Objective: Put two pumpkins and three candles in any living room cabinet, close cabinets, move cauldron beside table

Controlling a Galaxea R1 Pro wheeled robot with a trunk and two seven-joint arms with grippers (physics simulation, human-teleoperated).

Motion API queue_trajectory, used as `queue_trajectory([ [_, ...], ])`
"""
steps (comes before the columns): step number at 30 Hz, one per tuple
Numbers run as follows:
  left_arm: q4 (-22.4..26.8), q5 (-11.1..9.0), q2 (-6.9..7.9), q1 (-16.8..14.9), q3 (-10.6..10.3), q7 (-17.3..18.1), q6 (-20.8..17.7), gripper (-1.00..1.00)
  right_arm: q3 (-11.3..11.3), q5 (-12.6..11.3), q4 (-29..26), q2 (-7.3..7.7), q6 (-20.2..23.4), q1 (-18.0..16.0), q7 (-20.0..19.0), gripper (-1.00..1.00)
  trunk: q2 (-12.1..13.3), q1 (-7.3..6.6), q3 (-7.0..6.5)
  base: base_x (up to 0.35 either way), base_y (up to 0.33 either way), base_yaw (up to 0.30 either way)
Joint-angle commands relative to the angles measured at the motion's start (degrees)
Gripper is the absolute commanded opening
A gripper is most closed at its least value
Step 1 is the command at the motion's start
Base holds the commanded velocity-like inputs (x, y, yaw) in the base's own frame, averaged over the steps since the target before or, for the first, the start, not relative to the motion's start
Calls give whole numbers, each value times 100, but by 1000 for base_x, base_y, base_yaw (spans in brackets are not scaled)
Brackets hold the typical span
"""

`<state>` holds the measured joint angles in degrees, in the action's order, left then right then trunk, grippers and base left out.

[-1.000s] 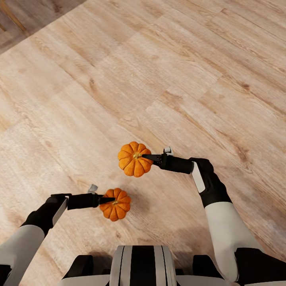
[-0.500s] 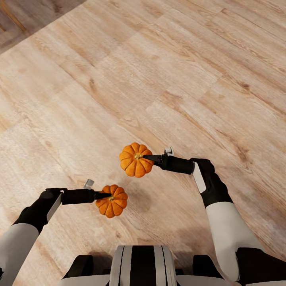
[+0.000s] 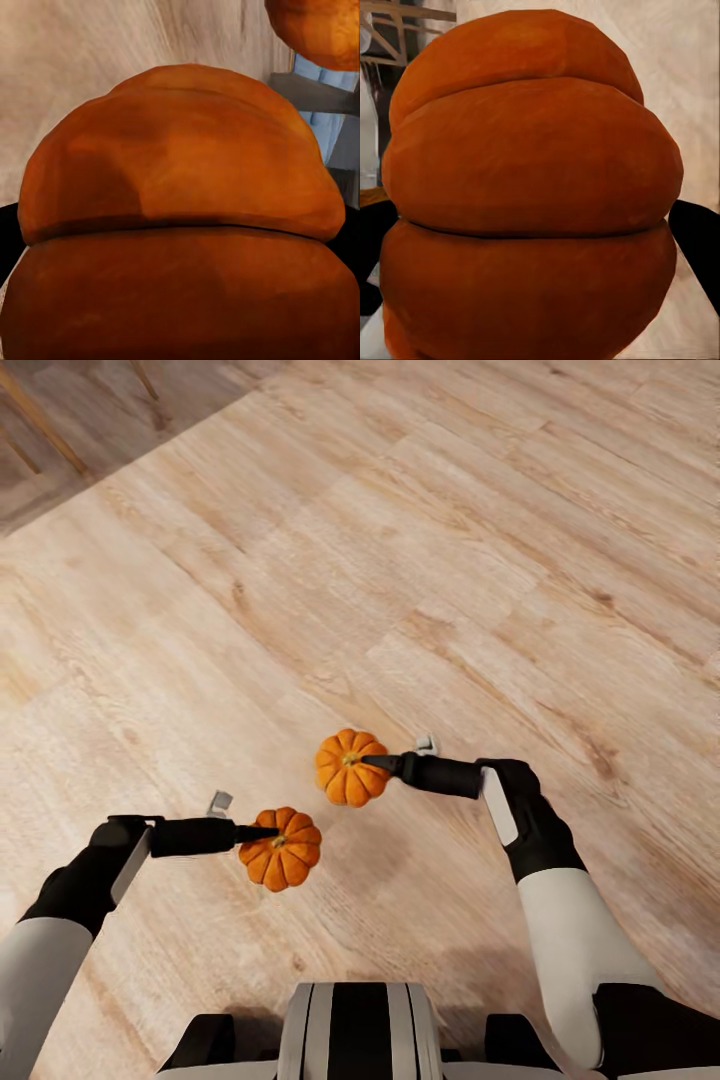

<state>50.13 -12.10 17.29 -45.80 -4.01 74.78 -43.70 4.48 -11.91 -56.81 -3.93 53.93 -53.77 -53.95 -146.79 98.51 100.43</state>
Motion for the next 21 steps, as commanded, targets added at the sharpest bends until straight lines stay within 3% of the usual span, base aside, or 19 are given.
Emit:
queue_trajectory([
  [1, 141, 13, 13, 1, 11, 2, -108, -100, -22, -101, -10, -7, 0, 1, 359, -100, 1, -2, -23, 0, 0, 0],
  [3, 293, 14, 23, -4, 26, 2, -171, -100, -35, -98, -12, -5, -19, -1, 569, -100, 4, -8, -67, 0, 0, 0],
  [4, 526, 14, 84, -12, 84, 3, -390, -100, -40, -94, -25, 2, -26, -2, 723, -100, 5, -10, -89, 0, 0, 0],
  [6, 1264, 5, 391, -10, 334, 4, -1031, -100, -50, -93, -174, 10, -30, 0, 934, -100, 8, -15, -134, 0, 0, 0],
  [9, 1896, -12, 599, -9, 627, 8, -1307, -100, -46, -92, -415, 40, -39, 1, 1245, -100, 12, -23, -200, 0, 0, 0],
  [10, 2056, -17, 663, -10, 833, 9, -1367, -100, -45, -92, -502, 85, -64, -1, 1473, -100, 14, -26, -222, 0, 0, 0],
  [14, 2137, -3, 701, -68, 1370, -14, -1396, -100, -44, -114, -607, 116, -117, -1, 1699, -100, 19, -36, -311, 0, 0, 0],
  [20, 2115, -3, 635, -56, 1417, -25, -1399, -100, -44, -151, -813, 65, -115, 22, 1612, -100, 27, -51, -444, 0, 0, 0],
  [21, 2115, -3, 631, -53, 1420, -25, -1397, -100, -43, -151, -913, 74, -111, 61, 1263, -100, 28, -54, -466, 0, 0, 0],
])
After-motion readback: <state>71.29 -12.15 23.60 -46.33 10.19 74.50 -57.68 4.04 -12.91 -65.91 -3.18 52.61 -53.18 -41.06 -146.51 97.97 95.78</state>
